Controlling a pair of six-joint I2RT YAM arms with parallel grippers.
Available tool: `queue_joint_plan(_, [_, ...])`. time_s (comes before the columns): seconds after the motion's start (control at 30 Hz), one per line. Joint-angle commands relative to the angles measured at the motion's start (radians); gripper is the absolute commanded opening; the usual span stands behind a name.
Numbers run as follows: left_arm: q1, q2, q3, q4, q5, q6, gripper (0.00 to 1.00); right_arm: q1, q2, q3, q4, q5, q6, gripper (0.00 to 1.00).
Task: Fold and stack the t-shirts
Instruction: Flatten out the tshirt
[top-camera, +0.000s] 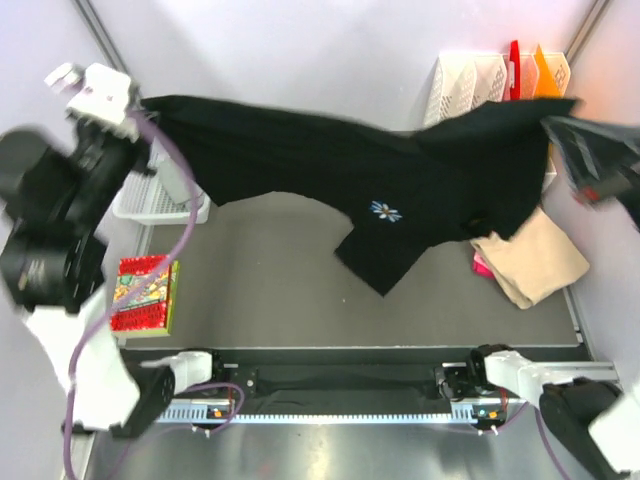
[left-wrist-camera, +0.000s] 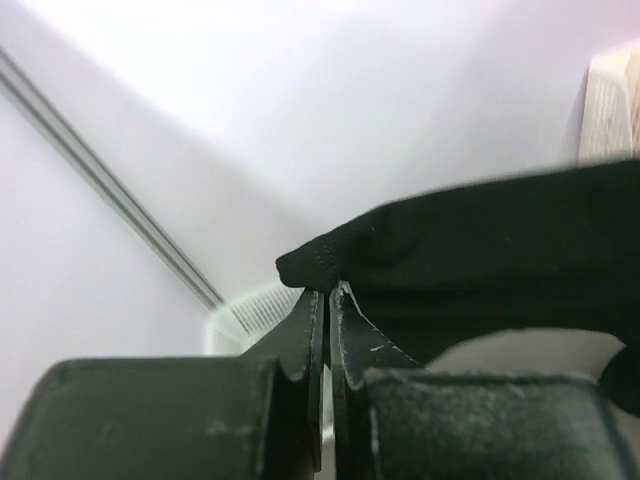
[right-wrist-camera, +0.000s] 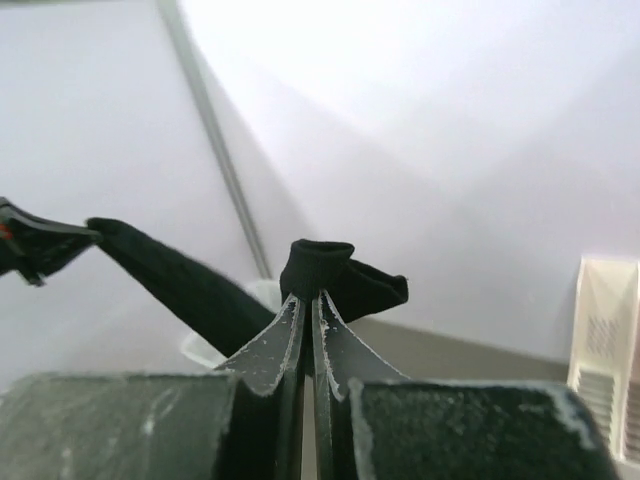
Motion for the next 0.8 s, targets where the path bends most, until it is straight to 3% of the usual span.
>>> queue_joint_plan(0.0, [0.0, -0.119, -0.024, 0.197, -0.042, -0.008, 0.0, 0.004, -0.061, 0.14, 0.002, -0.088, 0.052, 0.0])
queue_joint_plan(0.17, [0.002, -0.096, 0.077, 0.218, -0.065, -0.075, 0.0, 0.004, -0.103, 0.15, 0.088, -0.081, 0.097, 0.0])
queue_joint_plan(0.4, [0.002, -0.111, -0.033, 0.103, -0.009, -0.074, 0.0, 0.004, -0.106, -0.011, 0.098, 0.019, 0.06, 0.0])
queue_joint_plan(0.57, [0.002, -0.162, -0.432, 0.092, 0.027, -0.057, 0.0, 0.004, -0.002, -0.218, 0.088, 0.144, 0.006, 0.0])
queue_joint_plan(0.7, [0.002, -0.157, -0.773, 0.183, 0.046, -0.013, 0.0, 0.003, 0.079, -0.453, 0.236, 0.191, 0.002, 0.0])
queue_joint_plan(0.77, [0.002, -0.127, -0.86, 0.235, 0.024, -0.003, 0.0, 0.0, 0.151, -0.556, 0.286, 0.205, 0.003, 0.0])
